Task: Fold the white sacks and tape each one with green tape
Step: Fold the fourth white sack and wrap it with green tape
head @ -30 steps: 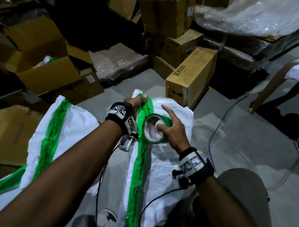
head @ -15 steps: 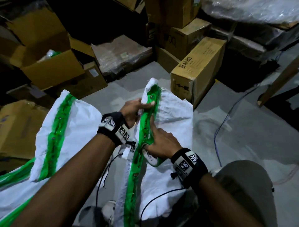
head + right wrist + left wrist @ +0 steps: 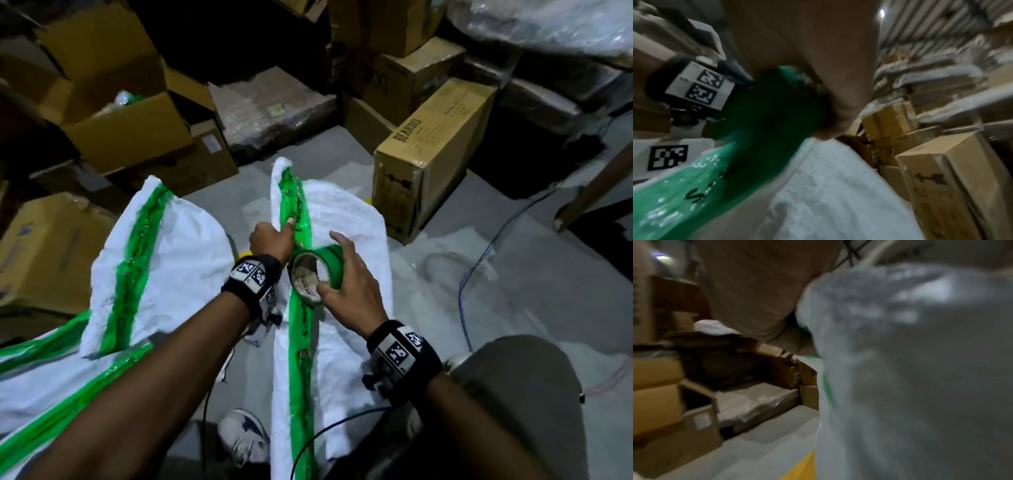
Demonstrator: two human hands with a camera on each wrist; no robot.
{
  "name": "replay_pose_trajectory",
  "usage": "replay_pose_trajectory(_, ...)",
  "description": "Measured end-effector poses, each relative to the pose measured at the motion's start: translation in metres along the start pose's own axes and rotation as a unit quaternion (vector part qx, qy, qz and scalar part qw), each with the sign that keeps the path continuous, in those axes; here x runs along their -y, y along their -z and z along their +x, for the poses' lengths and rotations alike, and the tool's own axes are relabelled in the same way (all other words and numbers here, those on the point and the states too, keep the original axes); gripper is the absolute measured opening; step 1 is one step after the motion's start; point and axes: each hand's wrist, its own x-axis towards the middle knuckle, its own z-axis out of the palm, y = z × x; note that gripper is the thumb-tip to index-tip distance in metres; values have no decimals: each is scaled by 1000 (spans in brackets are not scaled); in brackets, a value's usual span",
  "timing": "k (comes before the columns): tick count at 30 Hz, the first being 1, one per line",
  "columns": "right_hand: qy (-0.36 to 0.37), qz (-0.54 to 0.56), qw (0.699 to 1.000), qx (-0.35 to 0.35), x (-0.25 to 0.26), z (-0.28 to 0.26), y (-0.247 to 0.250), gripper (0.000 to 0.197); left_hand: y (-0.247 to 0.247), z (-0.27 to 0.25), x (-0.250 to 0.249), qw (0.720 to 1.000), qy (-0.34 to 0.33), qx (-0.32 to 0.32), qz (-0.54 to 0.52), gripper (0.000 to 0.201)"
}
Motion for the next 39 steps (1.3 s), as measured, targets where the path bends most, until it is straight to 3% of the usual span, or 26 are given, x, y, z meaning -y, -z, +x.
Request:
replay_pose_trajectory(3, 5, -71, 988, 137, 6, 0, 5, 99, 17, 17, -6, 998, 43, -14, -42, 55)
replay_pose_trajectory(6, 18, -178, 934, 310, 11, -9, -3, 106, 31, 35, -1, 992, 85, -4, -97, 57)
replay_pose_trajectory(11, 34, -190, 917, 349, 2, -9, -32, 114, 24, 58, 60, 948, 166, 8, -273, 89)
replay_pose_trajectory(14, 41, -210, 906, 364, -11, -12, -51, 118, 30, 49, 83, 902, 188, 75, -381, 75)
replay_pose_trajectory(17, 55, -217, 897, 381, -19, -11, -65, 118, 51, 24, 79, 879, 165, 165, -417, 81)
replay_pose_trajectory(19, 61, -210, 895, 388, -24, -7, -75, 118, 57, 2, 79, 859, 142, 231, -435, 56)
replay_pose_trajectory(21, 67, -222, 890, 392, -26, -2, -82, 119, 50, -23, 90, 877, 118, 237, -400, 38)
replay_pose_trajectory(24, 54, -260, 879, 396, -23, 2, -84, 110, 30, -49, 126, 921, 133, 181, -318, 44)
replay_pose_trajectory(27, 30, -247, 893, 375, -20, 1, -86, 107, 20, -71, 145, 917, 205, 194, -282, 34)
replay_pose_trajectory(29, 14, -231, 902, 364, -19, -3, -89, 106, 11, -76, 160, 927, 203, 147, -279, 33)
replay_pose_trajectory(33, -20, -252, 902, 350, -21, -12, -91, 101, -3, -73, 177, 964, 183, 38, -187, 82)
replay_pose_trajectory(36, -15, -257, 906, 336, -19, -15, -89, 105, 8, -60, 170, 968, 180, 11, -172, 54)
replay_pose_trajectory(39, 7, -229, 916, 329, -16, -14, -85, 104, 19, -47, 170, 964, 143, 29, -222, 57)
